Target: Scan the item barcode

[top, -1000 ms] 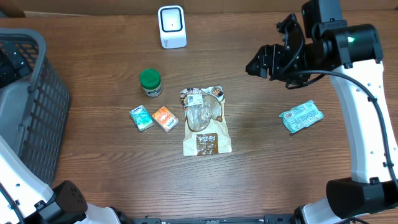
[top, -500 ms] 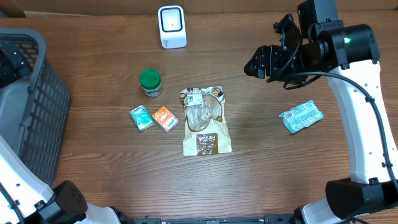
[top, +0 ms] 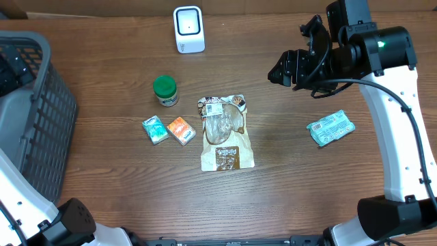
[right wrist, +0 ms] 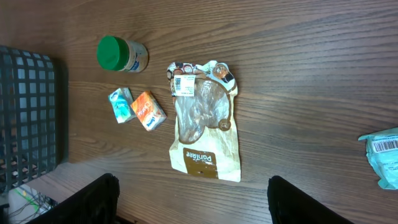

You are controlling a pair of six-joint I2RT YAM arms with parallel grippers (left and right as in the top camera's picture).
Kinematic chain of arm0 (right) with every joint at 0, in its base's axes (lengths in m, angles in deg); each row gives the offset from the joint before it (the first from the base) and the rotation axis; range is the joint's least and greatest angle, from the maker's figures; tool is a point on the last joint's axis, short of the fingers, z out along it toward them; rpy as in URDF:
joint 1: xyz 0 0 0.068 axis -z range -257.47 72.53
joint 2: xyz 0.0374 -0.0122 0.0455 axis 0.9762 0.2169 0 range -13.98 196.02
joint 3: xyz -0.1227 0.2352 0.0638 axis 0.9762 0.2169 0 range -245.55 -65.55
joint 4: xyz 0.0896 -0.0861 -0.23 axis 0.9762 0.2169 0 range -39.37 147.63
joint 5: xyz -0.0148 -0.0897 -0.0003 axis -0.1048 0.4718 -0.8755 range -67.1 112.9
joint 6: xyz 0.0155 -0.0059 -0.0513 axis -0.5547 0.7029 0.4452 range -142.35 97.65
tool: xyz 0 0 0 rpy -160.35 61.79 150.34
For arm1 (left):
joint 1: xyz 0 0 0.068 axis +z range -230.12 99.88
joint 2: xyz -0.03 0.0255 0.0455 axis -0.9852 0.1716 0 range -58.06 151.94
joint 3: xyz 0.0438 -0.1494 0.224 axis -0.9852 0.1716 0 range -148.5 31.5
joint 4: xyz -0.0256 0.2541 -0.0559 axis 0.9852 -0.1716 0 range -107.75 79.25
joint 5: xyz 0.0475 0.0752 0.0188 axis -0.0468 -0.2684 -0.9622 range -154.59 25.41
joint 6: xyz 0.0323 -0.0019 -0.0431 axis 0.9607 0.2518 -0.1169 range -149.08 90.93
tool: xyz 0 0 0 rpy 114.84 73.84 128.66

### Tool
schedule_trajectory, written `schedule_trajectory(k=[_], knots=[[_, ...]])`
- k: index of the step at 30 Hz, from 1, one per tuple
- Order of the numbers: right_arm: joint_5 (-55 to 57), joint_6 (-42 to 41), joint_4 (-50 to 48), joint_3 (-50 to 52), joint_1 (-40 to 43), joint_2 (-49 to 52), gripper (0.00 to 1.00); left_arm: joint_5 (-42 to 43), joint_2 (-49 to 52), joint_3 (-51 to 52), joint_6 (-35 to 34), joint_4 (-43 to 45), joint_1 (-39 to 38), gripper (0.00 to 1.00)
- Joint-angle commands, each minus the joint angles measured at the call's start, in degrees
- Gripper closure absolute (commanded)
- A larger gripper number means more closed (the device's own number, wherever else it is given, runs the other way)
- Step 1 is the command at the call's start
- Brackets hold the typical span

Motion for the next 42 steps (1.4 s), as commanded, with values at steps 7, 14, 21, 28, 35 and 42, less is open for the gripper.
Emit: schedule_trajectory(k=[7,14,21,28,35,42], knots=[[0.3,0.5,-0.1,0.0,-0.2,-0.2,0.26,0.3,-0.5,-0.3,1.3,0.0,-0.4,0.0],[1.1,0.5,-1.2,2.4,-0.4,0.2,0.07,0.3,-0.5,-0.3,1.3,0.0,-0.4,0.0],[-3.3,0.1,-9.7,13.9,-1.2,1.2,0.08,0.3,-0.5,-0.3,1.3,0.0,-0.4,0.0],[-4.8,0.1,-20.5,26.8,-2.4,4.2,0.13,0.3,-0.5,-0.3,1.3,0.0,-0.4,0.0],[-7.3,0.1,-28.1,35.7,-2.6,7.3,0.15,0.3,-0.5,-0.3,1.3,0.0,-0.4,0.0],[-10.7,0.0,-40.8,42.9,-3.5,10.3,0.18,0.3,-0.5,-0.3,1.3,0.0,-0.4,0.0]])
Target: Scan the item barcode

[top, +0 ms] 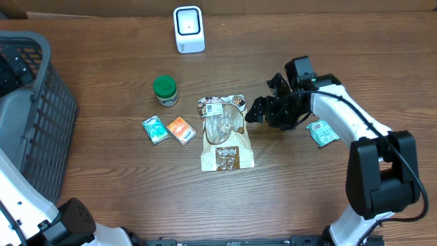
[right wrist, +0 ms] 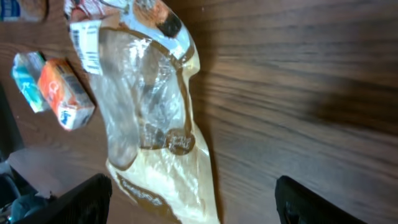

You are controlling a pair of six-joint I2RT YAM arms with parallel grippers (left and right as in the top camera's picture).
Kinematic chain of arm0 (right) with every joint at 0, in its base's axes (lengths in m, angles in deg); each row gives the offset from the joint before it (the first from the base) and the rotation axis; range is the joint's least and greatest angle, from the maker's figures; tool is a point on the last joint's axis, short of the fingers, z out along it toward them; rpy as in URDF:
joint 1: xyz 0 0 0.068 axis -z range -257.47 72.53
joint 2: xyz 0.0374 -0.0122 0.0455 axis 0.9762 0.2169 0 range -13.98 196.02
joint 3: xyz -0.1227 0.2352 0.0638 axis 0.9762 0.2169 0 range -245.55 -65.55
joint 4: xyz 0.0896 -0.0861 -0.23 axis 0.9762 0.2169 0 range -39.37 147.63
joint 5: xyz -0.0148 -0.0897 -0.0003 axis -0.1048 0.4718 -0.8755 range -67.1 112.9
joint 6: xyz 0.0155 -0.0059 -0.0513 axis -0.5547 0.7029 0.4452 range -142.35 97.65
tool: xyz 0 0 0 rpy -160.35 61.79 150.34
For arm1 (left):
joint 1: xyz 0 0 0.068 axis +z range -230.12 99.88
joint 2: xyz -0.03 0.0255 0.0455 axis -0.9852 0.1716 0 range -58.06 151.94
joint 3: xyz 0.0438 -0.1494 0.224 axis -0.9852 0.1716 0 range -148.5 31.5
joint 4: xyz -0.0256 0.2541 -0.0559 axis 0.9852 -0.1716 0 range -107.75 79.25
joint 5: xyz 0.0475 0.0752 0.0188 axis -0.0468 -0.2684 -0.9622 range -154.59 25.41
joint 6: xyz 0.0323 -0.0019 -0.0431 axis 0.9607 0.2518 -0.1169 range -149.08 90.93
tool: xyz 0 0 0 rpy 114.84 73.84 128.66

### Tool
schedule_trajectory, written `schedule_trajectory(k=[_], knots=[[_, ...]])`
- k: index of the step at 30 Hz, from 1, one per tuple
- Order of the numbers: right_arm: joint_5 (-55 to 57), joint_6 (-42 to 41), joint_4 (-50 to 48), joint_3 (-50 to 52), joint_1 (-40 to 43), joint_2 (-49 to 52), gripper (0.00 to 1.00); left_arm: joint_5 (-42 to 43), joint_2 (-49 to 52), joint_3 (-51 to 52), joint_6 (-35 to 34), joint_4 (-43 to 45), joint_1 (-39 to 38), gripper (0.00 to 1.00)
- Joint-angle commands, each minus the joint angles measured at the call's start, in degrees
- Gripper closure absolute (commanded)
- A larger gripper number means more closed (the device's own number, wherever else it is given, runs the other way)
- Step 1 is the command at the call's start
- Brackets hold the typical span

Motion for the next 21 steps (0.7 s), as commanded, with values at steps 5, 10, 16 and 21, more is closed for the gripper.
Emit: schedule_trajectory(k=[5,10,16,21], knots=[[-3.1,-0.4,-10.1,3.1,-3.2,5.2,0.18,0.3,-0.5,-0.3,1.3,0.0,-0.4,0.01],[-2.8,-1.9,-15.1,3.1,-5.4,8.0,0.18,0.3,-0.5,-0.3,1.3,0.0,-0.4,0.01],[-2.8,-1.9,-16.4,3.1,-5.5,8.0,0.18,0.3,-0.5,-0.3,1.3,0.0,-0.4,0.0],[-2.8,-1.8,-16.6,3.1,-5.5,8.0,0.18,0.3,-0.5,-0.3,1.3,0.0,-0.4,0.0]])
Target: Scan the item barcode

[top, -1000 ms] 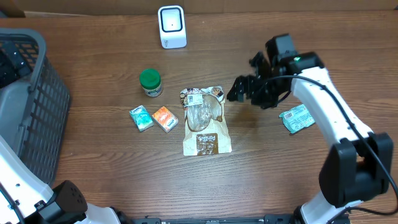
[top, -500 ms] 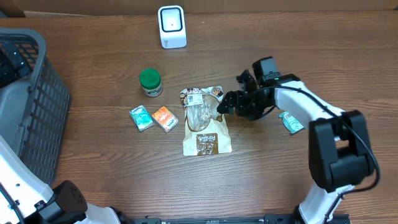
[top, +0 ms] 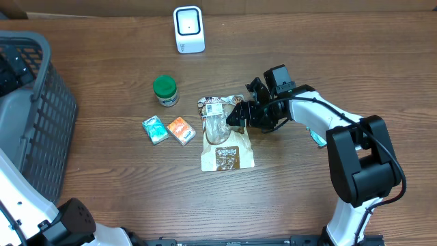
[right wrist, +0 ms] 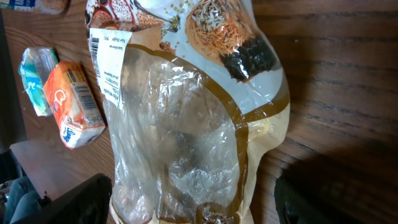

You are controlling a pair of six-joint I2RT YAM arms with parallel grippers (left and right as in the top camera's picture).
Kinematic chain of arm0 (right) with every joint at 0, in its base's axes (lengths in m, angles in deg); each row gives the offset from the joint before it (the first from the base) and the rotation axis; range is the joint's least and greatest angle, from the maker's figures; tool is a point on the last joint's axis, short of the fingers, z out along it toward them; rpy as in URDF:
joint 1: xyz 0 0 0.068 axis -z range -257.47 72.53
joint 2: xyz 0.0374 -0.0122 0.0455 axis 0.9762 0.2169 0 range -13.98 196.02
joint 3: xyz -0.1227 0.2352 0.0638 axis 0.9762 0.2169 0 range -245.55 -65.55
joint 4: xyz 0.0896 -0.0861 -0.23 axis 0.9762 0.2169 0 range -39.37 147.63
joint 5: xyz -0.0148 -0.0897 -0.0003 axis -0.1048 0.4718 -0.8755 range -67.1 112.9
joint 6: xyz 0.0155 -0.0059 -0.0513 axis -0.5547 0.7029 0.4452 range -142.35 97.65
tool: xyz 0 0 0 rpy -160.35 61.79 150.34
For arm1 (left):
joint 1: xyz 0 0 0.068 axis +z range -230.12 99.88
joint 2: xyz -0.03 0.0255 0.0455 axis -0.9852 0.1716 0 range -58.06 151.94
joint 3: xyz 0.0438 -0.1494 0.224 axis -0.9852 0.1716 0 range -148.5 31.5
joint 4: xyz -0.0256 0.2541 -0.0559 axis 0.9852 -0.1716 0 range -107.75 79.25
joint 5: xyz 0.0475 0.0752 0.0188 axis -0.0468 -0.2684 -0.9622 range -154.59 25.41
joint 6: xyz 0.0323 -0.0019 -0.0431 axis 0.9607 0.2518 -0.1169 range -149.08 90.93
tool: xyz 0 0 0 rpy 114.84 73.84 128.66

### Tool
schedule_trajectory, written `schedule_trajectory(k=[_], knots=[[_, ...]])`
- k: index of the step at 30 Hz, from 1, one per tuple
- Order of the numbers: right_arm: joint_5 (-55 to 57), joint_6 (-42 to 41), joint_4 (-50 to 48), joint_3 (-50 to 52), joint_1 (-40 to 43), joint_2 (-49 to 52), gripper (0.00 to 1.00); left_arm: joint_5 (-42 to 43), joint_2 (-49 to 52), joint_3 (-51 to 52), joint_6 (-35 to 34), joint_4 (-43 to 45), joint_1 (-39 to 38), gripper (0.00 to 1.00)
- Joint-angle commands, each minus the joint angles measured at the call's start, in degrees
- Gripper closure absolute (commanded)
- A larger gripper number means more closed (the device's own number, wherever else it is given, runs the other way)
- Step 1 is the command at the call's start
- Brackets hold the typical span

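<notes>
A tan snack bag point(top: 227, 140) with a clear window lies flat mid-table, its white barcode label point(top: 214, 106) at its far end. In the right wrist view the bag point(right wrist: 186, 124) fills the frame, with the label point(right wrist: 109, 68) at upper left. My right gripper point(top: 237, 115) is low over the bag's upper right part, open. Its dark fingers point(right wrist: 81, 199) stand wide to either side of the clear window, gripper point(right wrist: 196, 205) holding nothing. The white scanner point(top: 188, 29) stands at the back. A dark part of the left arm point(top: 10, 68) shows at the left edge; its jaws are hidden.
A green-lidded jar point(top: 165, 89), a teal packet point(top: 155, 129) and an orange packet point(top: 181, 130) lie left of the bag. A second teal packet point(top: 318, 135) peeks from behind the right arm. A dark plastic basket point(top: 41, 130) fills the left side.
My right gripper was over bare table just right of the bag; now it is over the bag's upper part, closer to it. It remains open. The bag has not moved.
At first my right gripper was high at the back right, open, with the whole table below it. Then it was low beside the bag's right edge. Now it straddles the bag's clear window, with nothing held.
</notes>
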Motion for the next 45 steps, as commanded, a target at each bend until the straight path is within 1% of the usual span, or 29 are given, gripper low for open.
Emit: schedule_trajectory(k=[1,32,38,39,42,45], knots=[[0.9,-0.3,-0.6,0.5,0.0,1.4,0.18,0.3,-0.5,-0.3,1.3,0.0,-0.4,0.01],[0.9,-0.6,-0.9,0.5,-0.1,1.4,0.18,0.3,-0.5,-0.3,1.3,0.0,-0.4,0.01],[1.0,-0.5,1.6,0.5,-0.1,1.4,0.18,0.3,-0.5,-0.3,1.2,0.2,-0.4,0.01],[1.0,-0.5,1.6,0.5,-0.1,1.4,0.18,1.3,-0.5,-0.3,0.1,1.0,-0.4,0.0],[0.9,-0.5,1.0,0.5,-0.1,1.4,0.18,9.4,-0.5,-0.3,-3.2,4.0,-0.4,0.0],[1.0,-0.6,1.0,0.5,-0.1,1.4,0.18,11.7,-0.4,-0.3,-4.3,4.4,-0.4,0.0]])
